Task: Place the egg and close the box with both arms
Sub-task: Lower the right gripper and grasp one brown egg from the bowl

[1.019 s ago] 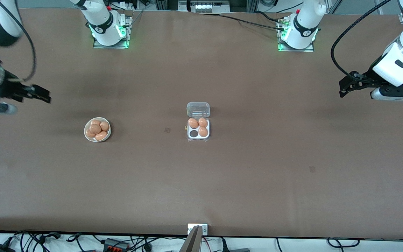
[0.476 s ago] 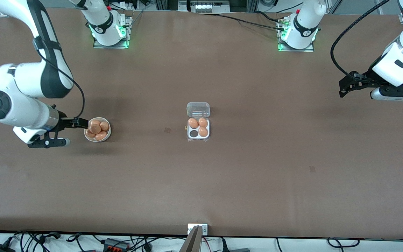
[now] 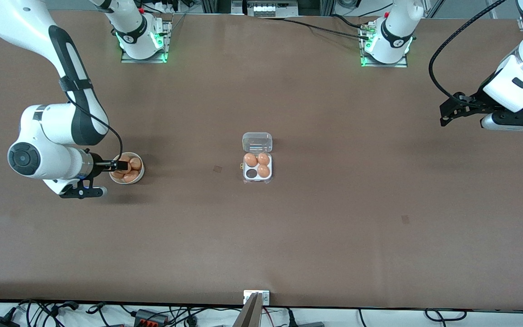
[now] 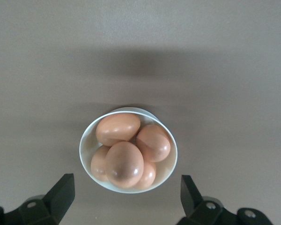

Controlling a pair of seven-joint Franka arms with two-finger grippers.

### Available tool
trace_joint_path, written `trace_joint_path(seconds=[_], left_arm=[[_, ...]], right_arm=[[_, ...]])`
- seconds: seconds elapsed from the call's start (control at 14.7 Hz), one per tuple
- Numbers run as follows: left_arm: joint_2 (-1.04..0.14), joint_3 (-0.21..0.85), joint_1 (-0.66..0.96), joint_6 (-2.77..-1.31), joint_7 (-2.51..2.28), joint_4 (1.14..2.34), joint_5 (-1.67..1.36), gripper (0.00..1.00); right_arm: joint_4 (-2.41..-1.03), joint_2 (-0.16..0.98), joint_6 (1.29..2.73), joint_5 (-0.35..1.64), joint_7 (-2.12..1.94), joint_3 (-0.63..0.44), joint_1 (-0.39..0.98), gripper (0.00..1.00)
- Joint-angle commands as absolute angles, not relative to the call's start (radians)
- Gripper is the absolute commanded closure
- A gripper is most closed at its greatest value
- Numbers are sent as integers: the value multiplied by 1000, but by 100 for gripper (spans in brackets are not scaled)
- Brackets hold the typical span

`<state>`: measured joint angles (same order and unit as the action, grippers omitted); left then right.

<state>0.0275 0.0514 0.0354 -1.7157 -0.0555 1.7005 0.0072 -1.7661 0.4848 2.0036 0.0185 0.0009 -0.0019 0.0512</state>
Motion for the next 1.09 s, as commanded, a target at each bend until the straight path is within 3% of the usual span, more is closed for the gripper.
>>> trace_joint_path(seconds=[0.0, 0.54, 0.68, 0.88, 1.02], left_arm=[[46, 57, 34, -1720, -43, 1717, 32, 0], [46, 57, 34, -1713, -43, 1717, 32, 0], [46, 57, 34, -1713, -43, 1717, 32, 0], [46, 57, 34, -1713, -43, 1717, 32, 0], [46, 57, 34, -1713, -43, 1717, 32, 0]], right_arm=[[-1766, 514, 2017, 72, 2, -2, 45, 0], [-1764, 543, 2026, 78, 2, -2, 44, 1], [-1764, 543, 2022, 78, -2, -2, 44, 9], [-1764, 548, 2016, 78, -2, -2, 48, 30], [-1760, 548, 2016, 78, -6, -2, 46, 54]])
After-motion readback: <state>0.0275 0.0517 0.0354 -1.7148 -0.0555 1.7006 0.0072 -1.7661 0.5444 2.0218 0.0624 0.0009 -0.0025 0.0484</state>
